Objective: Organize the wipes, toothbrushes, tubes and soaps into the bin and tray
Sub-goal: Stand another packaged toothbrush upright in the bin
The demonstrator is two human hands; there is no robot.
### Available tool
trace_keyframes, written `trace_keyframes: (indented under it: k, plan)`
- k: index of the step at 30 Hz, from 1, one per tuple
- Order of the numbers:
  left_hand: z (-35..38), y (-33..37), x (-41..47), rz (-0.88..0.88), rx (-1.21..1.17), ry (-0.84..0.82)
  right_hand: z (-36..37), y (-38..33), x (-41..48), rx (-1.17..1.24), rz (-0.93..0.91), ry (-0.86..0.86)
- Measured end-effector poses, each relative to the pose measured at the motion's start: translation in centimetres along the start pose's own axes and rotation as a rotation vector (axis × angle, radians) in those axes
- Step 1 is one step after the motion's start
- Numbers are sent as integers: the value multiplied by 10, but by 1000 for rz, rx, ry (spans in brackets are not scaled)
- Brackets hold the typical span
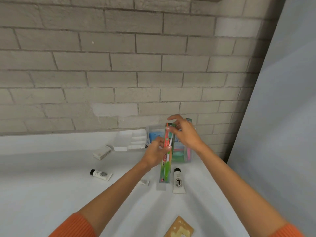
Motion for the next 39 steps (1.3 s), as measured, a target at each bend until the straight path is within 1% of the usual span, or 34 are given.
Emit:
trace_keyframes:
  k: [4, 7, 10, 16, 20, 24, 27, 29, 33, 39]
  plan:
    - [-2, 33, 20, 132, 52, 53, -24, -3, 21, 22, -54, 113]
    - [-3, 52, 38, 177, 82, 87, -38, -2, 40, 58, -79, 165]
    - [-6, 68, 55, 201, 63, 109, -48, 2, 59, 69, -96, 196]
    - [-6, 77, 89, 256, -8, 187, -53, 15, 90, 61, -207, 208]
    - [5, 62, 108, 249, -13, 210, -42, 37, 99, 32, -220, 185]
    - [24, 38, 120, 185, 69, 112, -22, 72, 94, -1, -165, 117]
    - [34, 18, 126, 86, 99, 25, -10, 99, 86, -135, -76, 79]
    - [38, 5, 132, 7, 140, -14, -5, 108, 81, -186, -49, 64]
    - [42, -7, 138, -87, 186, -39, 4, 115, 77, -242, -50, 24]
    - [43, -17, 145, -163, 252, -44, 15, 123, 77, -321, -33, 0]
Point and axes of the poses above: each hand's wrist, its own x-axis towards the middle knuckle, its own z-axis out of the palm, y = z × x, the point moved 5 cm from there along x, towards the middle knuckle, and after that the axes turned 9 degrees about -z, right-handed, at the moved point
